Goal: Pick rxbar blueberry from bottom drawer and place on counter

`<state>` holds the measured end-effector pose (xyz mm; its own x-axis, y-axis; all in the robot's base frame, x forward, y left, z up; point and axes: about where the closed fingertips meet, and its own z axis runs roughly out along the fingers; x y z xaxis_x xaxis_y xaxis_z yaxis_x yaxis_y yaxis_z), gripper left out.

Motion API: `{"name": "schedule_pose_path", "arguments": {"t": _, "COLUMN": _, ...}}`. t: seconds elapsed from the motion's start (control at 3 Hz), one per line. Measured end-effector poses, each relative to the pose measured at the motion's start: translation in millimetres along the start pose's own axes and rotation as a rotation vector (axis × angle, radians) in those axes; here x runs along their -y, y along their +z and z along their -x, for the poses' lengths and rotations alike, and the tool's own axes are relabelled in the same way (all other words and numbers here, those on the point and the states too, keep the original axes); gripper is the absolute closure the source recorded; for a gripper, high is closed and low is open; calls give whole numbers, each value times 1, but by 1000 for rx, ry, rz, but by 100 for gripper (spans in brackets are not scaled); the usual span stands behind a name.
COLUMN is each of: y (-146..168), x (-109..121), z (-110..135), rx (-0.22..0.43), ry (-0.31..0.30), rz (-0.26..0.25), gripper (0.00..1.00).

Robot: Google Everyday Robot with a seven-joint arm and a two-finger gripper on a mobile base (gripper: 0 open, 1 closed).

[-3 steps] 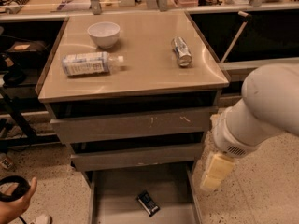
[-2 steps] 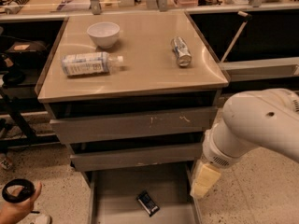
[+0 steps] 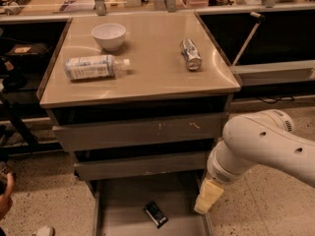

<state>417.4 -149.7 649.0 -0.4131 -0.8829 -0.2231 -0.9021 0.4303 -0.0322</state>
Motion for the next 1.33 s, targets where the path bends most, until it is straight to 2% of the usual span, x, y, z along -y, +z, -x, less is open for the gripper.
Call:
{"name": "schedule_pose_path", "arguments": {"t": 0.33, "y": 26, "x": -16, "z": 0, "rx": 15, "ry": -7, "rz": 43, "gripper": 0}}
{"name": "schedule_pose_path", "arguments": {"t": 0.67, "y": 80, "x": -38, "z": 8, "rx": 61, "ry": -8, "rz": 102, "gripper": 0}}
{"name": "schedule_pose_path", "arguments": {"t": 1.0, "y": 125, "x": -48, "z": 18, "rx": 104, "ry": 5, "rz": 149, "gripper": 0}}
{"name": "schedule_pose_path", "arguments": {"t": 1.33, "y": 162, "x": -57, "z": 29, "rx": 119, "ry": 27, "rz": 244, "gripper": 0}}
